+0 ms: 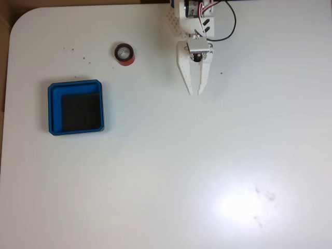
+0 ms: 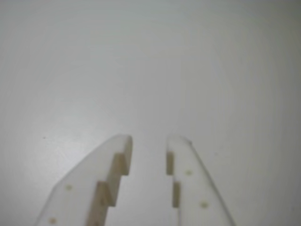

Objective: Pick the red roll and drop it in the blue box

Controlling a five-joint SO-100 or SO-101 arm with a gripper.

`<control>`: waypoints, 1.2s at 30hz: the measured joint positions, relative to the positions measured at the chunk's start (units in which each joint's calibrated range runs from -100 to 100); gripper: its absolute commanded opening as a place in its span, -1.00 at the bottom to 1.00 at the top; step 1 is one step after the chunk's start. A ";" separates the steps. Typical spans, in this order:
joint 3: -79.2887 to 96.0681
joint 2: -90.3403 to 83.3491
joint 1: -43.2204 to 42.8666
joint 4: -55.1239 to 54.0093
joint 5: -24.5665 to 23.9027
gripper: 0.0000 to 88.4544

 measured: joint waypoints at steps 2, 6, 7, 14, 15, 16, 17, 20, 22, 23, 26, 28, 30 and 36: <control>0.00 0.00 0.00 0.00 0.00 -0.98; 0.00 0.00 1.78 0.00 -0.08 -0.98; 0.00 0.00 3.27 0.00 -0.17 -0.98; 0.00 0.00 16.63 0.00 -0.17 -0.98; 0.00 0.00 18.60 0.00 -0.17 -0.98; 0.00 0.00 20.68 0.00 -0.17 -0.98; 0.00 0.00 22.66 0.00 -0.17 -0.98; 0.00 0.00 28.50 0.00 -0.17 -0.98; 0.00 0.00 32.36 0.00 -0.17 -0.98; 0.00 0.00 34.24 0.00 -0.17 -0.98; 0.00 0.00 39.58 0.00 -0.17 -0.98; 0.00 0.00 42.95 0.00 -0.17 -0.98; 0.00 0.00 46.02 0.00 -0.17 -0.98; 0.00 0.00 54.33 0.00 -0.17 -0.98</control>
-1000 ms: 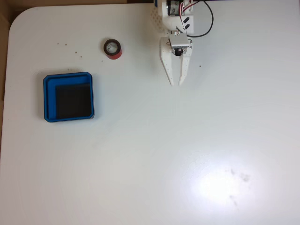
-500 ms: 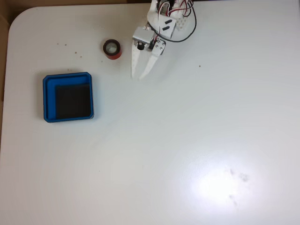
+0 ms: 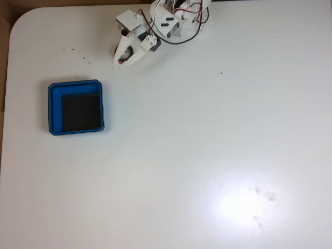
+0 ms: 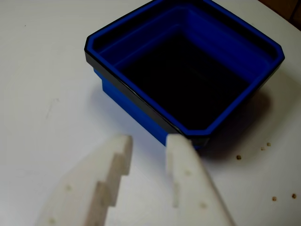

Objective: Pick the red roll and drop it in the blue box

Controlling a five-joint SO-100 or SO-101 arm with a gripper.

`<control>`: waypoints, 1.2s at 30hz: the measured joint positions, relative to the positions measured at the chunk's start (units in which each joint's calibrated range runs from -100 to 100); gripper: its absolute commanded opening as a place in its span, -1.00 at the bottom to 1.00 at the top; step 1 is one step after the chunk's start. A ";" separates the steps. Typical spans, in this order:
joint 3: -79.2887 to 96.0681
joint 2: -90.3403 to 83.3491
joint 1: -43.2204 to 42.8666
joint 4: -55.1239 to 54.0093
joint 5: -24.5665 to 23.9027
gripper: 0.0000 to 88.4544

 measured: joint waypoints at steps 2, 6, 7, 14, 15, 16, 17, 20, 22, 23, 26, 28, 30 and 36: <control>0.00 0.00 3.46 0.00 0.00 -0.98; 0.00 0.00 9.40 0.00 0.00 -0.98; 0.00 0.00 10.39 0.00 0.00 -0.98; 0.00 0.08 18.80 0.00 0.00 -0.98; 0.00 0.34 19.59 0.00 0.00 -0.98; 0.00 1.19 19.99 0.00 0.17 -0.98; -0.09 2.29 20.39 0.00 0.25 -0.98; -0.99 7.45 20.68 0.00 0.33 -0.98; -2.24 11.60 20.68 0.00 0.33 -0.98; -3.23 13.72 20.68 0.00 0.33 -0.98; -7.80 19.98 20.68 0.00 0.33 -0.98; -11.21 23.71 20.68 0.33 0.33 -0.98; -15.07 26.67 20.68 2.55 0.33 -0.98; -28.79 34.04 20.68 17.65 0.33 -0.98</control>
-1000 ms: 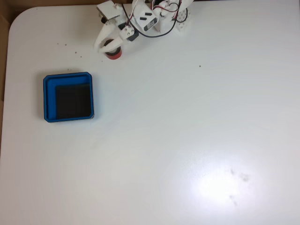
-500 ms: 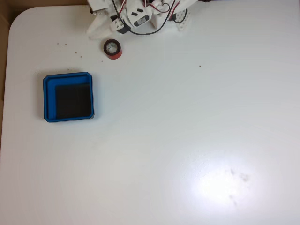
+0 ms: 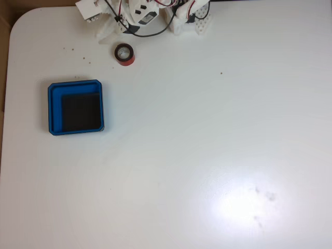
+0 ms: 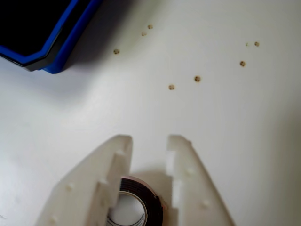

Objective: Pick the red roll and drop it in the blue box

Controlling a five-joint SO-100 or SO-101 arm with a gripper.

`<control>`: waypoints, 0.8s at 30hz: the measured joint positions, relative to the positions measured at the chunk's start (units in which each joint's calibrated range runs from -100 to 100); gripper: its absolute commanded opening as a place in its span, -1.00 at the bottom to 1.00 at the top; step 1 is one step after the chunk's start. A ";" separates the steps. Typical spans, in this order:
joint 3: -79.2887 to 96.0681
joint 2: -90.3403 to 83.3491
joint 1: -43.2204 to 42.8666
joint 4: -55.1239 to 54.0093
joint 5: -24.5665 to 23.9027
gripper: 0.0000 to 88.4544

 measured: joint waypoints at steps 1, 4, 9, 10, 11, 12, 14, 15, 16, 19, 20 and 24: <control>-2.33 1.10 0.00 2.79 0.00 -0.98; -8.43 4.74 0.00 10.34 0.00 -0.98; -14.17 9.99 0.00 16.50 -0.17 -0.98; -14.53 10.84 0.00 16.91 -0.17 -0.98; -14.71 11.60 0.00 17.24 -0.17 -0.98; -14.89 12.36 0.00 17.41 -0.17 -0.98; -14.98 13.80 0.00 17.65 -0.17 -0.98; -14.98 14.48 0.00 17.73 -0.17 -0.98; -14.98 15.07 0.00 17.73 -0.17 -0.98; -14.98 16.51 0.00 17.73 -0.17 -0.98; -14.98 17.02 0.00 17.73 -0.17 -0.98; -15.96 19.39 0.00 17.73 -0.17 -0.98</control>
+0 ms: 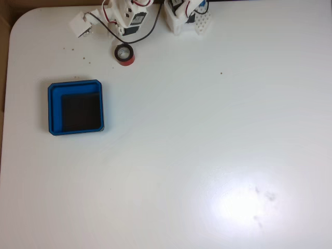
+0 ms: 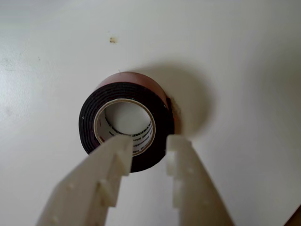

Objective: Pick the red roll and drop it in the blue box

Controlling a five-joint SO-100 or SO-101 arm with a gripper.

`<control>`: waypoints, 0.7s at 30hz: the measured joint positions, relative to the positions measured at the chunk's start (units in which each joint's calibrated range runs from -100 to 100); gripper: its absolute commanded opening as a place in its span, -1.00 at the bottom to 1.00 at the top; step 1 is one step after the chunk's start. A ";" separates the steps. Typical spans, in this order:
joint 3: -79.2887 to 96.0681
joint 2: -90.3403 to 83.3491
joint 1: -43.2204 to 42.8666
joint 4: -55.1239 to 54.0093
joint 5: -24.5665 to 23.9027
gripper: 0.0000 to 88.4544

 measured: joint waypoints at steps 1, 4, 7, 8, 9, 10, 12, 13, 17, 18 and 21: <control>-0.99 0.85 0.00 0.00 0.00 -0.98; -3.59 3.73 0.00 0.00 0.00 -0.98; -5.56 6.77 0.00 0.00 -0.08 -0.98; -6.10 7.62 0.00 0.00 -0.17 -0.98; -6.37 8.38 0.00 0.00 -0.17 -0.98; -6.55 9.14 0.00 0.00 -0.17 -0.98; -6.55 10.33 0.00 0.00 -0.25 -0.98; -6.55 10.92 0.00 0.00 -0.25 -0.98; -6.55 12.87 0.00 0.00 -0.25 -0.98; -6.55 12.87 0.00 0.00 -0.25 -0.98; -6.55 12.96 0.00 0.00 -0.25 -0.98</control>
